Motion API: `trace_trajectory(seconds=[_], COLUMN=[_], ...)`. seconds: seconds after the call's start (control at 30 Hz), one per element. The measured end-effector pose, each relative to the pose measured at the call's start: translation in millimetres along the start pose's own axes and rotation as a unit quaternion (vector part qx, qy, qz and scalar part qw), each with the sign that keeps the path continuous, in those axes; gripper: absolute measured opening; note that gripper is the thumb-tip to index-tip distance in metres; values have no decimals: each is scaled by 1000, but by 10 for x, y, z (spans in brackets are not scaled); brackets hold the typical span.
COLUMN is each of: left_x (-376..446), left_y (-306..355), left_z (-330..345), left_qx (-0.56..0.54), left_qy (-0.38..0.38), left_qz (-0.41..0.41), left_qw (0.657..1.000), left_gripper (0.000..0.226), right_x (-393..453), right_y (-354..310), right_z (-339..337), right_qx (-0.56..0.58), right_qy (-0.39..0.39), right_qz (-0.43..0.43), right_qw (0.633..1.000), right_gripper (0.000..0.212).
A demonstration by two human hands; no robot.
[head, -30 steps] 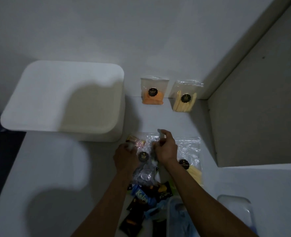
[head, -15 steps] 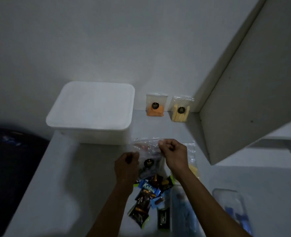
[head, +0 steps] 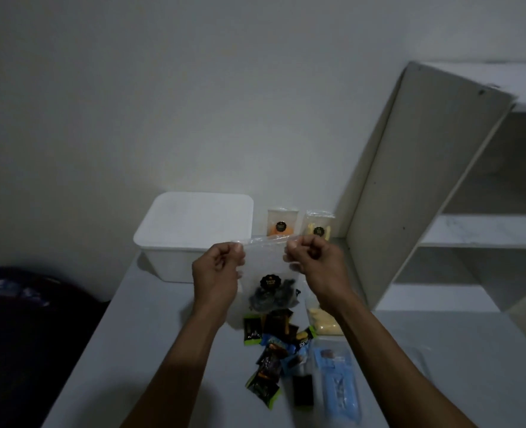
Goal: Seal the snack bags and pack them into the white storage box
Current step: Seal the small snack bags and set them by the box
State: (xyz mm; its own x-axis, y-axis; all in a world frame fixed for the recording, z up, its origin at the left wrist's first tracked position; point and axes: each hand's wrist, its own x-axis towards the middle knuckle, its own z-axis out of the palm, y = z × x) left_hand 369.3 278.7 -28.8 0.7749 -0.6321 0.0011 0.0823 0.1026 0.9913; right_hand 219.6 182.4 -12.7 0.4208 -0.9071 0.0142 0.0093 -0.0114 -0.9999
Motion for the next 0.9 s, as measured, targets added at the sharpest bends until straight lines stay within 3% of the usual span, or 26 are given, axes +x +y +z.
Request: trace_trajectory(seconds=[0.2,0.37,0.6,0.9], left_x=[-115,-186,-211,-163], left_y=[254,405,558,573], left_z=[-46,-54,-88,-159], left_qx=[34,53,37,59], left_qy=[-22,-45,-53,-56], left_qz=[54,87,91,102], left_qw=[998,994,994,991], left_gripper=[13,12,11,12], right_x=[-24,1,4,-51], right_y=[-447,-777,-887,-903], right_z=[8,198,316,363], right_qx=[-157,-362,-423,-413], right_qy=[-92,-170,-163,-150], right_qz=[-67,-170,-197,-192], right_qw=[981,901,869,878], right_gripper=[26,20,8,10])
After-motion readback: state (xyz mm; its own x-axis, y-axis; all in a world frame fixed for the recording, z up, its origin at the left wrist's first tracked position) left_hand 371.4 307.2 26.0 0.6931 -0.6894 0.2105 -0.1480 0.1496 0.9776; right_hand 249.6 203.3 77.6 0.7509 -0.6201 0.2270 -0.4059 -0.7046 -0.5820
